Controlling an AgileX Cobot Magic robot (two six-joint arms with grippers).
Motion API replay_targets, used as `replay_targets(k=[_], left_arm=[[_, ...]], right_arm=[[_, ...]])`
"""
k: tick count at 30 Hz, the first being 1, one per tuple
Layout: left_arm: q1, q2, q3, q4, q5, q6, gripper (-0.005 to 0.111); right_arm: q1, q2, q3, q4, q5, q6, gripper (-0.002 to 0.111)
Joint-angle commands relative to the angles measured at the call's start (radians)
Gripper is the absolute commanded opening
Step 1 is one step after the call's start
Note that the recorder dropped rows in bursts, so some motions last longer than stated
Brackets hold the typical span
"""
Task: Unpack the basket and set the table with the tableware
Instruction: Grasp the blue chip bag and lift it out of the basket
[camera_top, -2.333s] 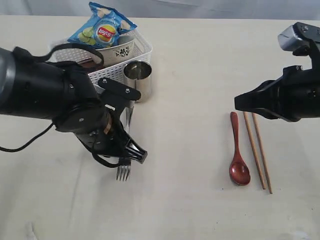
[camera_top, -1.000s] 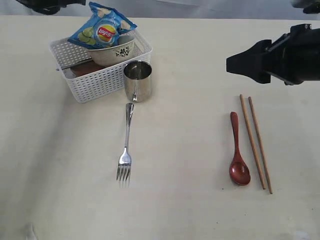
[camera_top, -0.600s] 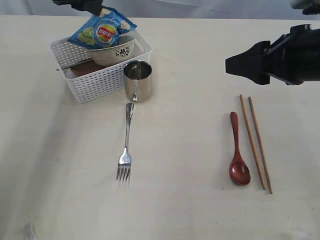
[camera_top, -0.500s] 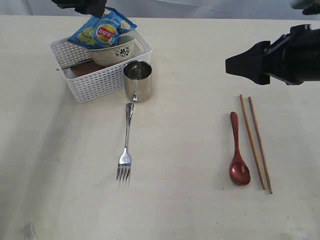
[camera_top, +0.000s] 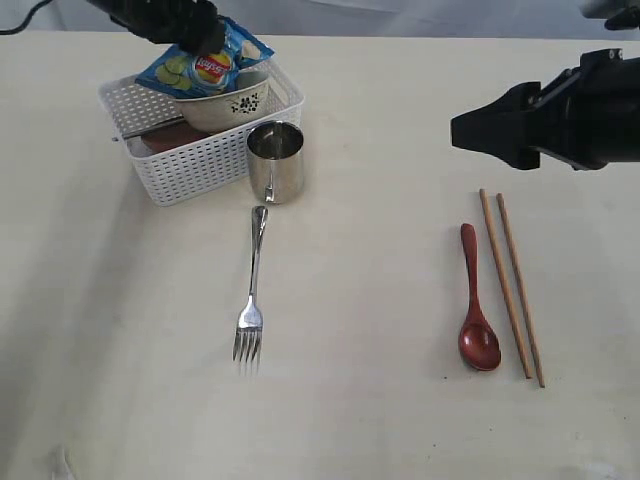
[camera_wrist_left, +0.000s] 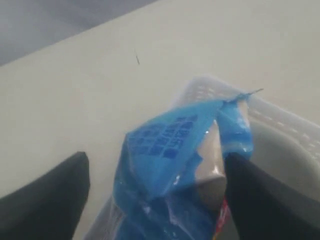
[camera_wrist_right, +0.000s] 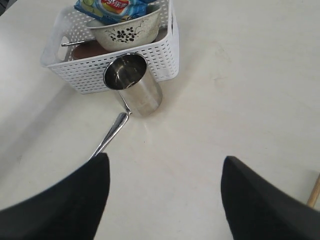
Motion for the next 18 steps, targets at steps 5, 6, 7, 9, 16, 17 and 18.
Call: replay_targets(k=[5,6,7,9,16,17,18], left_arm=[[0.004,0.021,-0.004,-0.032,-0.035,-0.009,0.034],[0.004,0.021,-0.004,-0.039,-0.034,-0.009,0.028],[0.004,0.021,-0.004,-0.041,-0.034,-0.009,0.024],[0.004,0.021,-0.004,-0.04,-0.034,-0.011,0.013],[0.004,-0.032,-0.004,-0.04,0.003,-0.023,0.0],[0.004,-0.052,-0.004,-0.04,0.015,-0.023,0.0],[0.004,-0.066,-0.004,-0.04,0.024,-0.023,0.0]], right_arm=[[-0.005,0.0,-0.006,-0.001,0.002,-0.008,0.061],[-0.005,0.0,-0.006,-0.001,0.002,-0.008,0.061],[-0.005,0.0,-0.006,-0.001,0.002,-0.008,0.061],[-0.005,0.0,-0.006,-0.001,0.002,-0.008,0.061],[-0.005,0.0,-0.006,-0.001,0.002,-0.008,0.061],[-0.005,0.0,-0.006,-0.001,0.002,-0.008,0.061],[-0.005,0.0,-0.006,-0.001,0.002,-0.008,0.061]])
